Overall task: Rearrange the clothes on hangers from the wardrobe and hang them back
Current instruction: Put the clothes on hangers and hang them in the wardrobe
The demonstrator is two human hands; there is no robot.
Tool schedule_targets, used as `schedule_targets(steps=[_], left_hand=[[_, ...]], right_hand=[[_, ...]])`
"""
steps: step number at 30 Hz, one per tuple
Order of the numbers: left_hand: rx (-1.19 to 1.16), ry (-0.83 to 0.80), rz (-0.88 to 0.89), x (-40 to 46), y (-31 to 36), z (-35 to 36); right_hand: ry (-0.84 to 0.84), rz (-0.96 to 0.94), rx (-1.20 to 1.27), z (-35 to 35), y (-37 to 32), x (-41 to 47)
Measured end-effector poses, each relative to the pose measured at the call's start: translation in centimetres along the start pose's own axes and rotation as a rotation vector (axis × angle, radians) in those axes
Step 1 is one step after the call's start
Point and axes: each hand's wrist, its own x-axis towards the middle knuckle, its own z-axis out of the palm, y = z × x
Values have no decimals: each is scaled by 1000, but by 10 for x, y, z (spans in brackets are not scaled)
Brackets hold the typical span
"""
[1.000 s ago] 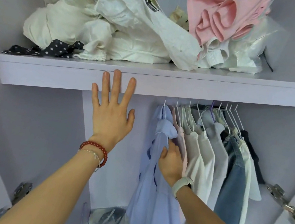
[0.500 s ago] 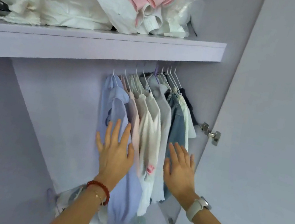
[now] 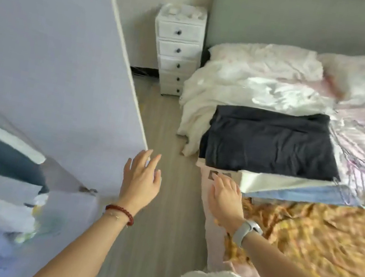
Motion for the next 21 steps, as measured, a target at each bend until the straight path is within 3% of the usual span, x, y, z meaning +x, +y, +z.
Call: schedule_targets(steps=[6,11,17,21], left_hand=[[-83,-422,325,31,157,117],[25,-734,570,9,283,225],[125,-1002,712,-31,372,311],[267,-1031,786,-39,412,359]], right_hand=[[-32,557,74,-18,180,-66],[10,925,174,-28,307,-126],[191,1173,204,-55,426,-175],[285,1240,156,-69,510,-189]])
